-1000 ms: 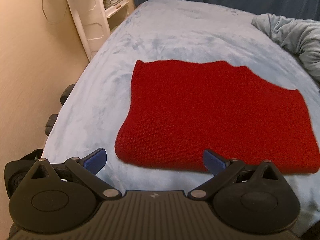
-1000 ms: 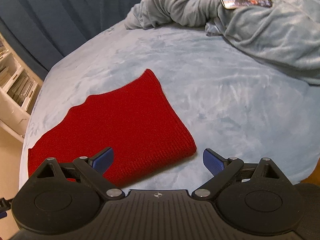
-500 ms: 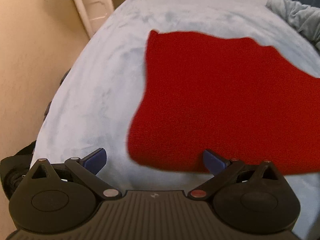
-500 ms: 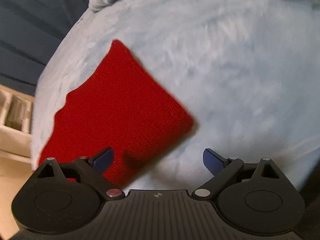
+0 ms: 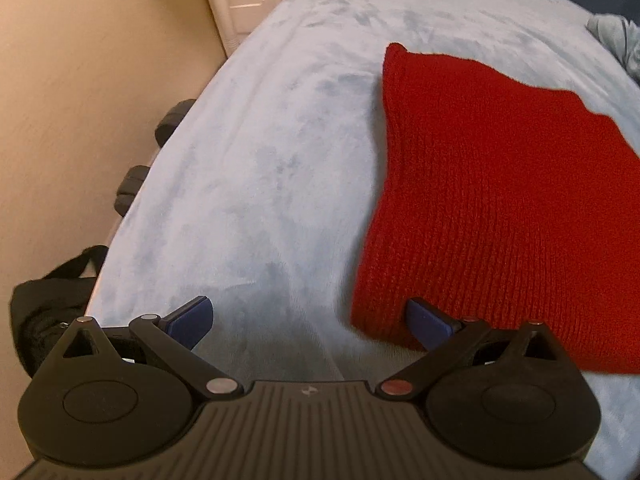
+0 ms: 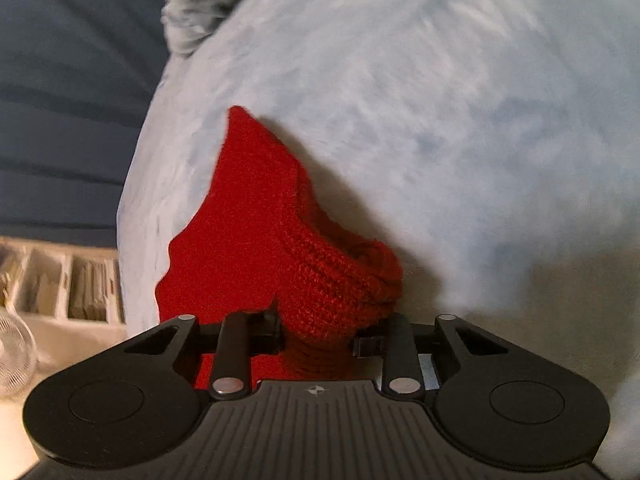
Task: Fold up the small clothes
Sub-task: 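Grasp one end of the folded cardigan with the right gripper, then lift that end with the right gripper, fold it over the other half, release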
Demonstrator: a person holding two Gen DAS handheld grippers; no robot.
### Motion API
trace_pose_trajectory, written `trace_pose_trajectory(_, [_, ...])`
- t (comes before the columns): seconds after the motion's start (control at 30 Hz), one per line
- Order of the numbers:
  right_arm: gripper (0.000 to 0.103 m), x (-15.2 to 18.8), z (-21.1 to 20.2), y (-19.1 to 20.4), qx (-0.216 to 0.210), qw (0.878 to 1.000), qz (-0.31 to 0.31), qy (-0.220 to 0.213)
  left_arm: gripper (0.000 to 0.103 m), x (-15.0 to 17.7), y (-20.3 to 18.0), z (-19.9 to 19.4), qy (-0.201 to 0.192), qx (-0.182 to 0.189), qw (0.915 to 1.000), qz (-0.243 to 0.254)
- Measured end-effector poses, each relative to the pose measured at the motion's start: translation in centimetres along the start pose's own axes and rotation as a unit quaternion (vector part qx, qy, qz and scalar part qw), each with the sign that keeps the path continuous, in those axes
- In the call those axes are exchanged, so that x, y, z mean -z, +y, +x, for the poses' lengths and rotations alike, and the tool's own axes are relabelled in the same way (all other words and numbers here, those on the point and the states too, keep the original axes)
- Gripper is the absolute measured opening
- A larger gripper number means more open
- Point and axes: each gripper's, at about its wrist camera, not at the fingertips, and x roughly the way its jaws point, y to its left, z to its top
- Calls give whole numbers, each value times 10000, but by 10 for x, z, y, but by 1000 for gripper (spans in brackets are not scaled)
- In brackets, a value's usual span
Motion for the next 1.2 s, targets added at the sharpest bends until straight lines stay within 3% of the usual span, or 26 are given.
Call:
trace_pose_trajectory(0.13, [29, 0, 4, 1, 169, 9998, -76, -11, 103, 6, -5, 0, -16, -75, 9999, 125])
trace_pose_trajectory(0.8, [41, 5, 17, 12, 697, 9965, -419, -190, 103, 13, 19, 8, 79, 408, 9989, -235])
trace_pose_trajectory(1.2, [46, 6, 21, 13, 787, 9952, -549, -195, 103, 25, 29, 29, 95, 172, 9995, -246])
